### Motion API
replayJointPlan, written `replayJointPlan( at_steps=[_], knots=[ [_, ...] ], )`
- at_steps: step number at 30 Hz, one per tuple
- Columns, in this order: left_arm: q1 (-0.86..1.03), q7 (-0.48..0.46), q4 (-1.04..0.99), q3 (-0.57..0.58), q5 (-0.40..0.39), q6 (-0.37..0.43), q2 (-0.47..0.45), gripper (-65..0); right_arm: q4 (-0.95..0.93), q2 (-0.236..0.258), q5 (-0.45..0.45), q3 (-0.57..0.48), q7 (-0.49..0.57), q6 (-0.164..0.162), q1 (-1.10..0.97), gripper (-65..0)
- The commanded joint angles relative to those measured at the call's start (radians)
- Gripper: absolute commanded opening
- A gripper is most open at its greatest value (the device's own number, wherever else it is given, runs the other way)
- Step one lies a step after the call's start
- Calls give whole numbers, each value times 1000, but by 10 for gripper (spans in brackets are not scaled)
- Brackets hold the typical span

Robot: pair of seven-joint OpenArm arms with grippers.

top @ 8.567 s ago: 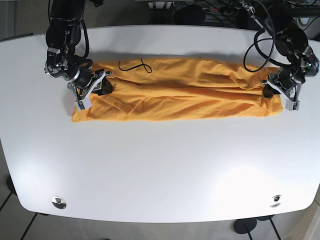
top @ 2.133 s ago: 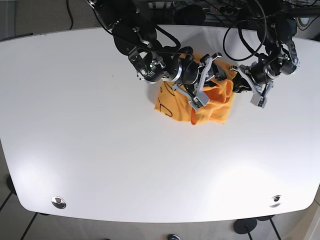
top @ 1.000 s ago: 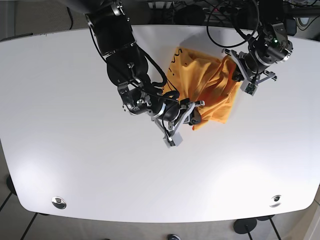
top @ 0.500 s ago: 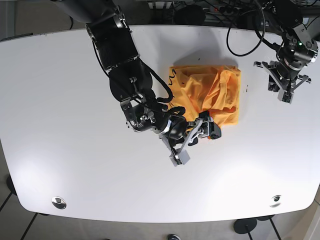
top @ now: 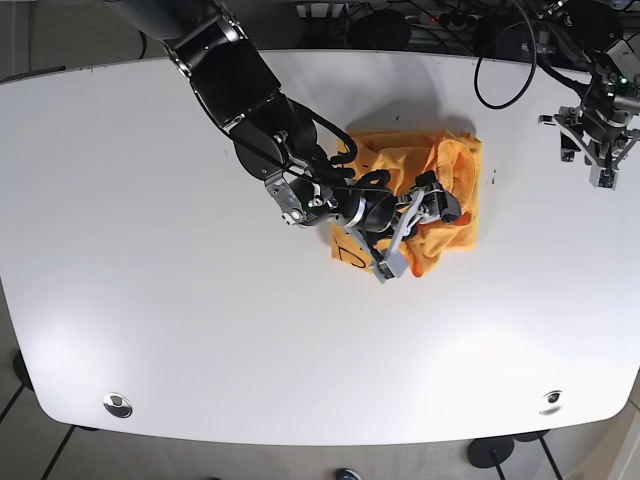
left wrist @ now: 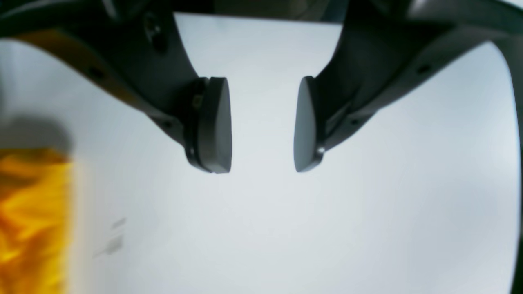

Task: Fold the T-shirt properly

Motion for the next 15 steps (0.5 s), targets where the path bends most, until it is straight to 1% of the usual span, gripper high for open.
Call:
replayJointPlan(
  at_steps=[1,3,4,5,10,12,15],
  knots=[
    [2,-13,14,-6,2,0,-19,-424,-32,-12,21,0,58,12,52,-141],
    [5,-13,14,-4,2,0,-19,-478,-37,-9,21,1,58,12,69,-141],
    [5,-13,12,-4,6,0,-17,-517,-37,3,21,1,58,12,73,-141],
    [6,-13,12,-4,8,0,-14,-532,-37,8,21,1,61,12,84,-141],
    [22,-13,12,-3,5,0,-14,-533,-90,6,21,3,64,12,112,-141],
    [22,-13,12,-3,5,0,-14,-533,-115,2,21,0,87,12,116,-141],
    [22,-13,12,-1,3,0,-14,-533,-155,-31,21,-2,98,12,116,-141]
  ],
)
